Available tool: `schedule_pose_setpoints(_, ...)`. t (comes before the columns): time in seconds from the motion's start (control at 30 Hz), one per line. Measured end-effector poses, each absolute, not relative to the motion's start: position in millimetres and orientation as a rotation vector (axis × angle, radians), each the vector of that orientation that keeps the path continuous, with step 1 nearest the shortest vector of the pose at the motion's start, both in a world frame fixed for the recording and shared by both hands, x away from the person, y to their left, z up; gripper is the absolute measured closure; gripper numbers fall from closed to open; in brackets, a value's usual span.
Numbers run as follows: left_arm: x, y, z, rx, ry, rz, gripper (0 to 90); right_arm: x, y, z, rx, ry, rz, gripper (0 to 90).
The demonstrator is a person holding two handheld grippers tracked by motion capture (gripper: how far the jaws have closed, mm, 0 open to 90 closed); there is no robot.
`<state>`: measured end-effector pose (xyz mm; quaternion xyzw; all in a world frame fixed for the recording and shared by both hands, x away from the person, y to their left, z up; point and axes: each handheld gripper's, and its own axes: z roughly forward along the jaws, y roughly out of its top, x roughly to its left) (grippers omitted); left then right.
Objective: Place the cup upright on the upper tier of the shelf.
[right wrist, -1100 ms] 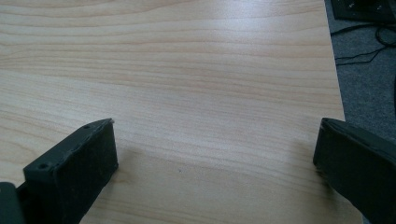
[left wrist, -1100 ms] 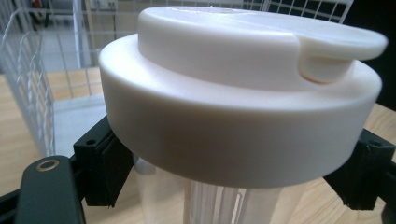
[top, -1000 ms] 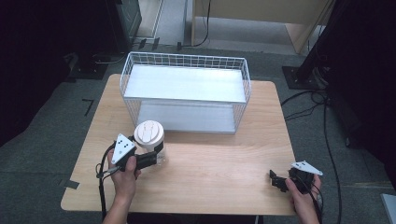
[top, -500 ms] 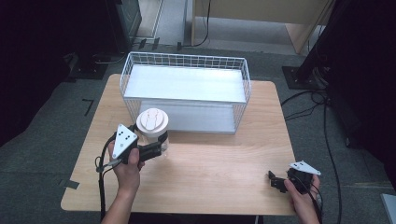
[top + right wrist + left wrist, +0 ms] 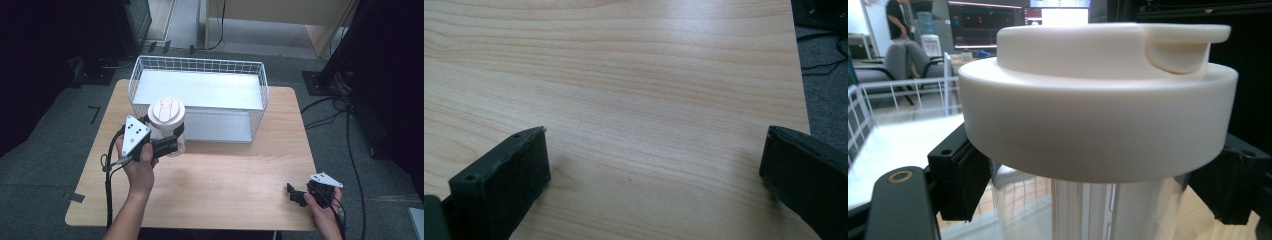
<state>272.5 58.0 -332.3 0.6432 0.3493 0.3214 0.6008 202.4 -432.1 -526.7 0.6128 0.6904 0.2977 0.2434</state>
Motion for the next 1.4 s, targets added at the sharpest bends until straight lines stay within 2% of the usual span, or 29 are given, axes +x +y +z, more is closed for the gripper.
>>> schedule_pose_setpoints(0.37, 290.0, 49.2, -298.9, 1.431, 0.784, 0.844, 15.4, 201.9, -432.0, -526.9, 1.654, 1.906, 0.824, 0.0)
schedule_pose_setpoints(0.8, 319.2, 34.4, -274.3, 1.373, 0.778, 0.89, 15.4, 201.5, -432.6, -526.9, 1.643, 1.918, 0.828, 0.0)
schedule_pose_setpoints(1.4, 382.4, 24.3, -277.8, 1.349, 0.837, 0.941, 15.3, 201.2, -432.5, -526.8, 1.642, 1.925, 0.843, 0.0)
